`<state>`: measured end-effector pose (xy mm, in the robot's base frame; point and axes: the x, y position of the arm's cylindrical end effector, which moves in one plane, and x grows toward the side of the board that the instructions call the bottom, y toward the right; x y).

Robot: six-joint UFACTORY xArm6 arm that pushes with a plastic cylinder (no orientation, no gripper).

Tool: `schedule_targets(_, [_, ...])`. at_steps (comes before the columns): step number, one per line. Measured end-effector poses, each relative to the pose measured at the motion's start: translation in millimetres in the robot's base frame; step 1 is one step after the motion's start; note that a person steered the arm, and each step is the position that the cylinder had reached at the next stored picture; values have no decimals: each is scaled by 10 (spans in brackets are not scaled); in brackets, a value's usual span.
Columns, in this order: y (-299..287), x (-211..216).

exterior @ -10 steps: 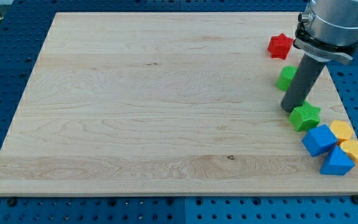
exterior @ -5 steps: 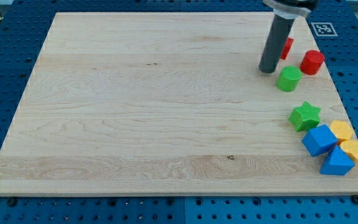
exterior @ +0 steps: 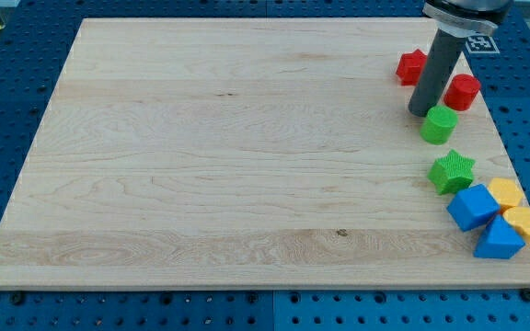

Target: Place the green blocks at the top of the blue blocks and yellow blocks

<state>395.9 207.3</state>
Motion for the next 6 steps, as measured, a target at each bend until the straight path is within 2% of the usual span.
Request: schedule_targets(6, [223,373])
